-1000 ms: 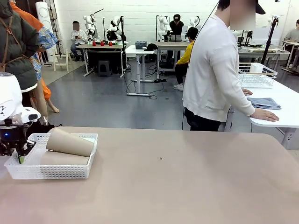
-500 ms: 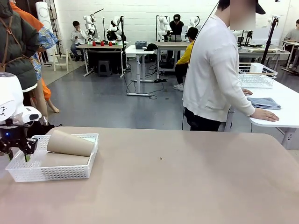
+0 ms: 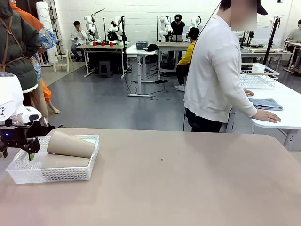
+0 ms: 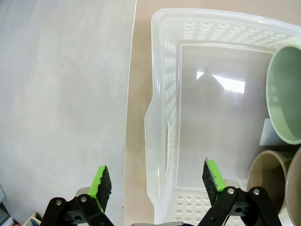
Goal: Clean and organize the cups into the basket.
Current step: Move the Organizing basket back to the left side of the table.
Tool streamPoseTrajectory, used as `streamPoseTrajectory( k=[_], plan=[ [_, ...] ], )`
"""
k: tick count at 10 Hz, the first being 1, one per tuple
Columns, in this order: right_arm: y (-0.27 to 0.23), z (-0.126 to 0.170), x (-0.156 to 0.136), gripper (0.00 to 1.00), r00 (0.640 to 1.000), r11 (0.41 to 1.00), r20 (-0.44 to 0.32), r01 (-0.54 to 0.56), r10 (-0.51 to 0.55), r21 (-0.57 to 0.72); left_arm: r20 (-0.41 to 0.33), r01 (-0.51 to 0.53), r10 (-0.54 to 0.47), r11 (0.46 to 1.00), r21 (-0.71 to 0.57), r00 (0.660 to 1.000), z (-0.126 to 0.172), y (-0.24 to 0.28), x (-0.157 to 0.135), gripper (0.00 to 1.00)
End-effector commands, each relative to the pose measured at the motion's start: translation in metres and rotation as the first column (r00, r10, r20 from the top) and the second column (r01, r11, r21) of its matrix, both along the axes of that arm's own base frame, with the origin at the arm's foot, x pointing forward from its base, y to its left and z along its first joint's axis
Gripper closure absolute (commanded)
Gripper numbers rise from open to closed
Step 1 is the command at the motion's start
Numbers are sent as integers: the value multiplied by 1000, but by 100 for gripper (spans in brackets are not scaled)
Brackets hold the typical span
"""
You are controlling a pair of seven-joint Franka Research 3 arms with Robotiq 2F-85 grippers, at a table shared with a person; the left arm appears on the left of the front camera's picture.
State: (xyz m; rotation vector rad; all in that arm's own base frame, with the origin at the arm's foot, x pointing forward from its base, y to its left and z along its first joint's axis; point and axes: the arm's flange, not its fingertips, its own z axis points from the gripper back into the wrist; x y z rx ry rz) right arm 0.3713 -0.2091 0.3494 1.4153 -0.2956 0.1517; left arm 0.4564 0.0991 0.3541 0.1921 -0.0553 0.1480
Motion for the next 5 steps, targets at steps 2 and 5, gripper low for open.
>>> streamPoseTrajectory(
  k=[2, 5],
  plan=[
    [0, 1, -1, 0, 1000, 1000, 4, -7, 7, -6, 7, 1, -1, 1000, 28, 1000, 5, 4, -9, 0],
    [0, 1, -1, 0, 1000, 1000, 4, -7, 7, -6, 160, -22, 12, 998, 63, 987, 53, -34, -43, 0]
  ],
)
